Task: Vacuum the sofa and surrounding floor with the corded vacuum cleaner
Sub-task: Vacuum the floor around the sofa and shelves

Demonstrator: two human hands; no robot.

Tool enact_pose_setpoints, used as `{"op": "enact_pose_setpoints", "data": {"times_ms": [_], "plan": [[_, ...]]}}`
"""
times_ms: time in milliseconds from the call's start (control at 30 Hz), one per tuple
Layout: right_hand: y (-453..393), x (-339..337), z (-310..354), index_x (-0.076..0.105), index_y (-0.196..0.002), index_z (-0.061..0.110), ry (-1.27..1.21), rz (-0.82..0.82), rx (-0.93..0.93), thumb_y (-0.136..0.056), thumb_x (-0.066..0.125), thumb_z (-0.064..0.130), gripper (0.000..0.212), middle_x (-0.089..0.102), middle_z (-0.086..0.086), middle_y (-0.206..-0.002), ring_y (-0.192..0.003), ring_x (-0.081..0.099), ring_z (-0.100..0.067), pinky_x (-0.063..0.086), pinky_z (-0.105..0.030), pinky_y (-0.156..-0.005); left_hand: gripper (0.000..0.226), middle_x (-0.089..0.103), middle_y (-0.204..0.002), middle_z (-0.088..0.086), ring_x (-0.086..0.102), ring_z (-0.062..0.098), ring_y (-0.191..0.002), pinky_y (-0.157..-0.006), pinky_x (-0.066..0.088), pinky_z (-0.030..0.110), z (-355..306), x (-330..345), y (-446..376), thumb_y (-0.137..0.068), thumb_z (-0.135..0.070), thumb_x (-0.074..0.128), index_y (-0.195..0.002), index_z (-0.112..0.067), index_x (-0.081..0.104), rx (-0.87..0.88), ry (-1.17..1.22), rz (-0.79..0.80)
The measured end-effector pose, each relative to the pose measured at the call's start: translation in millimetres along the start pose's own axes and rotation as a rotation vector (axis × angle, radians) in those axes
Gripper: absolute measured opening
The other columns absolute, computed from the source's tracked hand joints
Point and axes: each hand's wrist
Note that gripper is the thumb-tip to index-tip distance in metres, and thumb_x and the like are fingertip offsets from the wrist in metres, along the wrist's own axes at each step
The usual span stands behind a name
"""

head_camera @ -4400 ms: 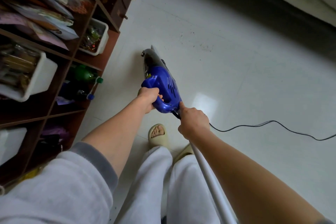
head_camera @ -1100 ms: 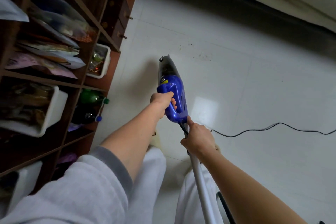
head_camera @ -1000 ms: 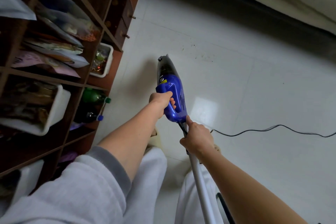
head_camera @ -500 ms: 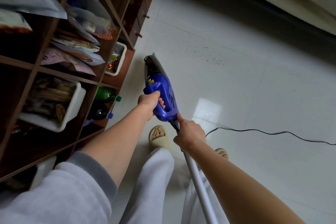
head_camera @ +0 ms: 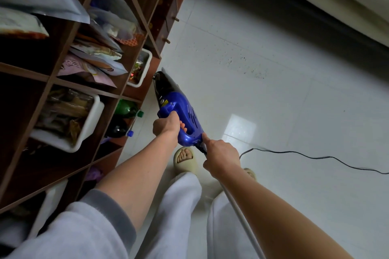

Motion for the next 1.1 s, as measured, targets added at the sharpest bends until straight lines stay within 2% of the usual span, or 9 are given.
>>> {"op": "enact_pose_setpoints", "data": {"times_ms": [67, 200, 400, 567, 733, 867, 1000, 1100], "plan": [[-8.8, -4.5, -0.6, 0.028, -0.144, 0.025, 0.026, -0.02, -0.013, -0.088, 0.049, 0.006, 0.063, 0.047, -0.003, -0.084, -0.078, 0.052, -0.025, 0.039, -0.033, -0.062, 0.014, 0.06, -0.059, 0.004, 0.057, 0.015, -0.049, -0.057, 0.053, 0.026, -6.0, 3.0, -1.8, -0.086, -0.012, 0.052, -0.079, -0.004, 0.061, 0.012, 0.013, -0.009], [-25.0, -12.7, -2.5, 0.026, -0.145, 0.023, 0.047, -0.062, -0.014, -0.088, 0.048, 0.006, 0.063, 0.054, -0.005, -0.089, -0.079, 0.051, -0.025, 0.039, -0.033, -0.062, 0.015, 0.06, -0.06, 0.004, 0.058, 0.015, -0.051, -0.064, 0.056, 0.028, -22.1, 14.8, -8.6, -0.088, -0.013, 0.052, -0.078, -0.005, 0.059, 0.042, 0.009, -0.005], [-40.6, -25.8, -8.1, 0.028, -0.143, 0.022, 0.01, -0.052, -0.018, -0.087, 0.051, 0.007, 0.063, 0.047, -0.004, -0.084, -0.075, 0.046, -0.025, 0.038, -0.032, -0.061, 0.012, 0.059, -0.058, 0.003, 0.057, 0.015, -0.05, -0.069, 0.058, 0.03, -40.6, 31.0, -14.8, -0.087, -0.011, 0.052, -0.076, -0.005, 0.056, 0.084, -0.01, -0.029], [-56.6, -38.8, -8.5, 0.03, -0.143, 0.021, -0.04, -0.052, -0.024, -0.087, 0.051, 0.007, 0.062, 0.047, -0.004, -0.084, -0.075, 0.047, -0.023, 0.038, -0.031, -0.061, 0.013, 0.058, -0.057, 0.003, 0.056, 0.014, -0.048, -0.063, 0.056, 0.028, -63.4, 43.3, -17.0, -0.087, -0.011, 0.051, -0.077, -0.005, 0.057, 0.123, -0.053, -0.023], [-74.9, -55.9, -17.0, 0.03, -0.143, 0.021, -0.065, -0.054, -0.035, -0.087, 0.051, 0.006, 0.062, 0.047, -0.004, -0.086, -0.076, 0.047, -0.023, 0.039, -0.031, -0.061, 0.018, 0.055, -0.055, 0.002, 0.053, 0.015, -0.049, -0.072, 0.056, 0.033, -83.1, 56.9, -23.4, -0.088, -0.012, 0.05, -0.071, -0.007, 0.054, 0.113, -0.04, -0.006], [-67.6, -65.8, -33.0, 0.029, -0.143, 0.022, -0.069, -0.025, -0.048, -0.086, 0.053, 0.006, 0.064, 0.048, -0.004, -0.085, -0.075, 0.048, -0.024, 0.039, -0.031, -0.06, 0.02, 0.054, -0.054, 0.003, 0.051, 0.016, -0.047, -0.068, 0.052, 0.032, -81.0, 64.5, -12.7, -0.088, -0.011, 0.049, -0.069, -0.006, 0.053, 0.081, -0.041, 0.005], [-54.3, -70.9, -55.3, 0.031, -0.139, 0.023, -0.116, 0.005, -0.032, -0.084, 0.054, 0.009, 0.061, 0.048, -0.004, -0.086, -0.083, 0.055, -0.027, 0.041, -0.032, -0.063, 0.019, 0.054, -0.053, 0.005, 0.05, 0.017, -0.046, -0.065, 0.053, 0.032, -79.1, 83.4, 9.6, -0.089, -0.01, 0.05, -0.071, -0.004, 0.054, 0.073, -0.045, 0.023], [-51.5, -74.5, -72.9, 0.032, -0.137, 0.025, -0.132, 0.013, -0.014, -0.082, 0.053, 0.008, 0.061, 0.05, -0.004, -0.087, -0.08, 0.052, -0.026, 0.042, -0.031, -0.063, 0.014, 0.054, -0.054, 0.006, 0.051, 0.018, -0.046, -0.064, 0.054, 0.032, -77.1, 98.4, 22.1, -0.087, -0.007, 0.048, -0.075, -0.002, 0.056, 0.077, -0.062, 0.05]]}}
Point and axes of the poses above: each hand's wrist, its own y-axis away from the middle knuckle, its own x-axis out of the palm, z = x × y
